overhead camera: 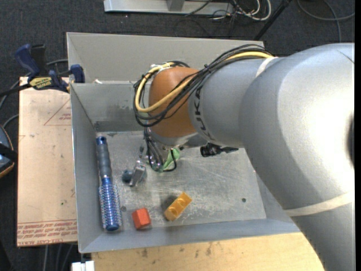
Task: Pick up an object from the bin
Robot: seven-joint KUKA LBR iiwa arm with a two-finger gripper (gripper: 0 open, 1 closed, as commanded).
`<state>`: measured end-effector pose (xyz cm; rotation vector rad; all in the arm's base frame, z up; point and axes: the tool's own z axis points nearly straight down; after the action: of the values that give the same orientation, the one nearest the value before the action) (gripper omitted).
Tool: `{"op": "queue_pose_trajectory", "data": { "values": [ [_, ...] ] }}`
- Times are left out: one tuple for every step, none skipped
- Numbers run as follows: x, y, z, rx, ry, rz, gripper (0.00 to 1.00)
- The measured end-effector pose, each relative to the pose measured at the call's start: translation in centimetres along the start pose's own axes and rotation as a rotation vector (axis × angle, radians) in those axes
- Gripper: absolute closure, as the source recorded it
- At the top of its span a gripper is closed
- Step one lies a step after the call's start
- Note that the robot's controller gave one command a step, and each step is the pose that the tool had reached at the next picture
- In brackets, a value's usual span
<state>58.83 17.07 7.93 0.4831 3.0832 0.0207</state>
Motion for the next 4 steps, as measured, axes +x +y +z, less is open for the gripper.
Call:
{"op": "queue_pose_trajectory", "data": {
  "values": [
    [1.9,-3.3,-0.2,-0.004,-0.009,0.054,0.00],
    [2.2,-3.4,-0.1,0.002,0.004,0.056,1.00],
    [0.8,-1.7,-13.1,0.010,0.010,0.029,1.00],
    [0.9,-1.8,-12.6,0.015,0.017,0.030,0.00]
  ]
}}
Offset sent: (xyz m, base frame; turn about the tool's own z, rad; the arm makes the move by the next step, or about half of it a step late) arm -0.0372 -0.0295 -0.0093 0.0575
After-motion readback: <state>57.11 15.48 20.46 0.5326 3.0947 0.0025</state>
